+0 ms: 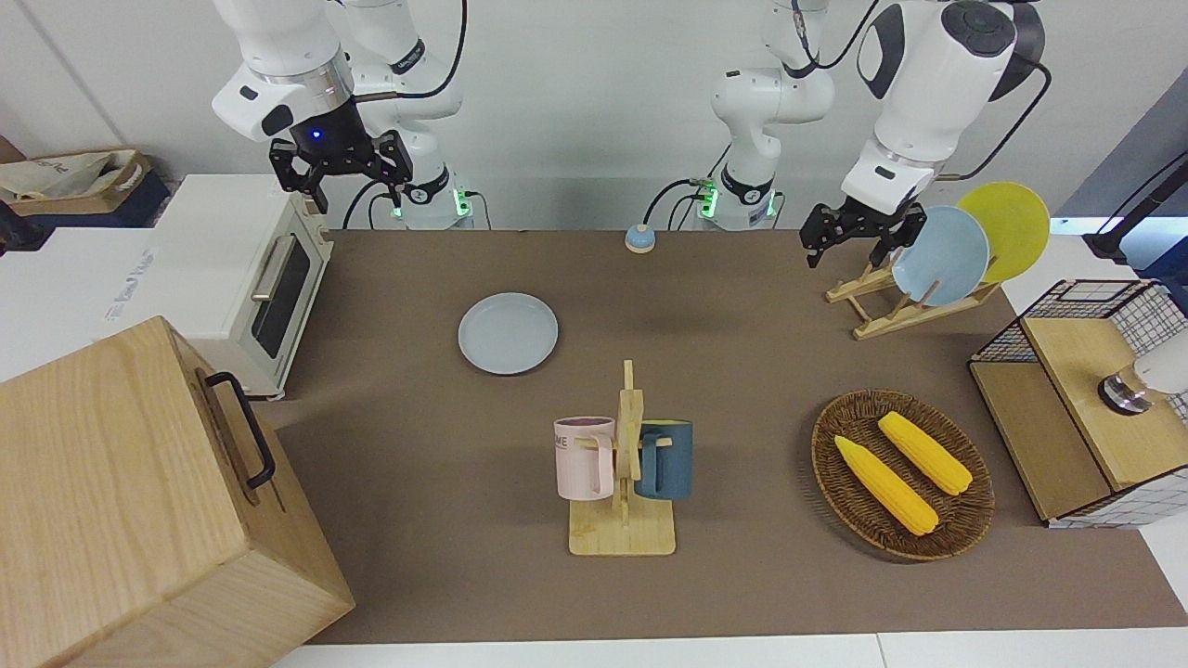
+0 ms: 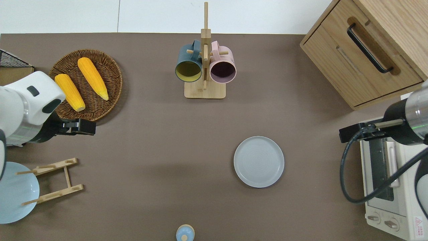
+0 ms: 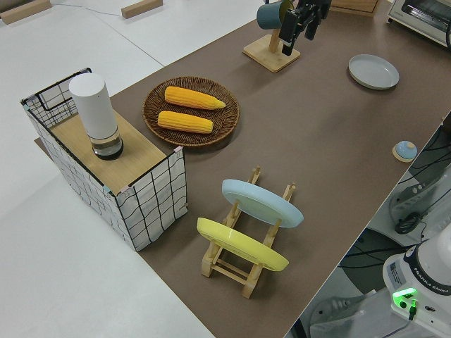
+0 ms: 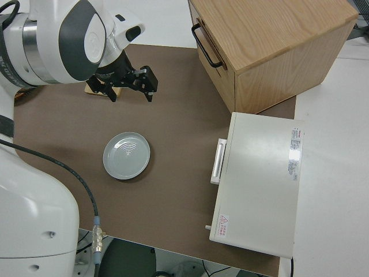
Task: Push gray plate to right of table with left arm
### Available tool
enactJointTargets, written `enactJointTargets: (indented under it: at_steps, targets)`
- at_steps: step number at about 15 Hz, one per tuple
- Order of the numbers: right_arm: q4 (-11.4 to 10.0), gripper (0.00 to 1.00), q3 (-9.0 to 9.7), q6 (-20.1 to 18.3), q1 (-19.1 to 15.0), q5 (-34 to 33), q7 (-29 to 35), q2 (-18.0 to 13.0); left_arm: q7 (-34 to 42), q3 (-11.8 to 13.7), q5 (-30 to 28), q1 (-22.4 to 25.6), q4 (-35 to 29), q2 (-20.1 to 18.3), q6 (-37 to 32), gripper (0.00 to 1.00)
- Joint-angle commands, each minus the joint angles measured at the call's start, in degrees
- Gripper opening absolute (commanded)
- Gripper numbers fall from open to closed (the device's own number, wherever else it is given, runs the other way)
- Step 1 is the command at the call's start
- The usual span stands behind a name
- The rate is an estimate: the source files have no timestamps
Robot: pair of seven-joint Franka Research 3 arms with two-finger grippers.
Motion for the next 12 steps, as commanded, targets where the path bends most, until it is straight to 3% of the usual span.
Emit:
enactJointTargets:
  at_steps: [1, 6, 12]
  targets:
    - [0.06, 0.983, 0.32, -0.69, -0.63, 0.46, -0.15, -0.43, 2.59, 2.27, 0.46, 0.5, 2.66, 0.32, -2.94, 0.99]
    - [-0.03, 0.983, 0.32, -0.69, -0.63, 0.55, -0.06, -0.43, 5.75, 6.05, -1.56, 0.32, 3.98, 0.41, -4.18, 0.99]
    - [0.05, 0.983, 0.32, -0.69, -0.63, 0.46, -0.06, -0.43, 5.75, 6.32, -2.62, 0.5, 3.98, 0.32, -4.18, 0.99]
